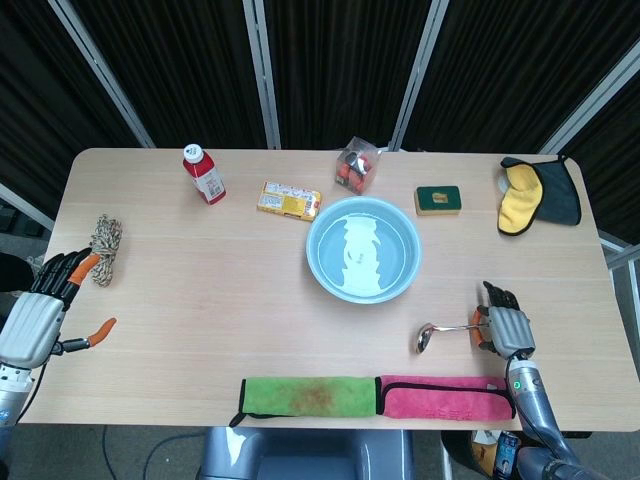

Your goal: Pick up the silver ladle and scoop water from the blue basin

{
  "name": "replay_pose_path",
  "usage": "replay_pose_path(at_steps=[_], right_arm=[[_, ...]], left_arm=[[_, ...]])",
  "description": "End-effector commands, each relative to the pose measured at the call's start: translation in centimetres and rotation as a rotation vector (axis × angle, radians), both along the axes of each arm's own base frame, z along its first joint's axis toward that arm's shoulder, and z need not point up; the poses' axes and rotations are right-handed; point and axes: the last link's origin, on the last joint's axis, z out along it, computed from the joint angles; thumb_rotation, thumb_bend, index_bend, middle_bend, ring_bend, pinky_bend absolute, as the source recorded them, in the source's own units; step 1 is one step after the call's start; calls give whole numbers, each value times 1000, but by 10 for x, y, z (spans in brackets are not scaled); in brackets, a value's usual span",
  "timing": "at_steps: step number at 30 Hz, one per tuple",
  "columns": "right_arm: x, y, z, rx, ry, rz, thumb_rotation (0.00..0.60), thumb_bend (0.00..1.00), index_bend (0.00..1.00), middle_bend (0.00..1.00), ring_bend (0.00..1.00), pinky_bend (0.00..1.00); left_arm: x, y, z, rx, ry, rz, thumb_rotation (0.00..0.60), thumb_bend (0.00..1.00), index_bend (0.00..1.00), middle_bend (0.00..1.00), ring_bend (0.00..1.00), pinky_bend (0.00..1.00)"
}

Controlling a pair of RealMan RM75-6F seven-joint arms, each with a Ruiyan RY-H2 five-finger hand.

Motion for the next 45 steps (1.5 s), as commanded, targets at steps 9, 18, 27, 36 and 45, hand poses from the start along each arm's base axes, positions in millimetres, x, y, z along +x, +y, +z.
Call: replay_pose_path(at_steps=[9,18,27,36,45], right_arm=[[-2,6,19,-2,82,10,600,571,668,0,0,0],[0,18,44,-16,150,6,600,631,725,14,0,0],[-1,31,66,-4,203,-36,600,660,743,19,0,0],[-7,55,93,117,257,-114,600,661,754,25,0,0],[-4,65,112,232,285,-159,600,666,757,30,0,0]], left_arm=[[1,-1,1,3,-6,-6,294,279,0,0,0,0],[2,-3,3,6,-12,-15,292,278,0,0,0,0],[3,-5,3,6,-13,-25,292,278,0,0,0,0],[5,-6,1,0,-12,-34,291,278,0,0,0,0],[7,-8,-1,-8,-11,-41,291,279,0,0,0,0]])
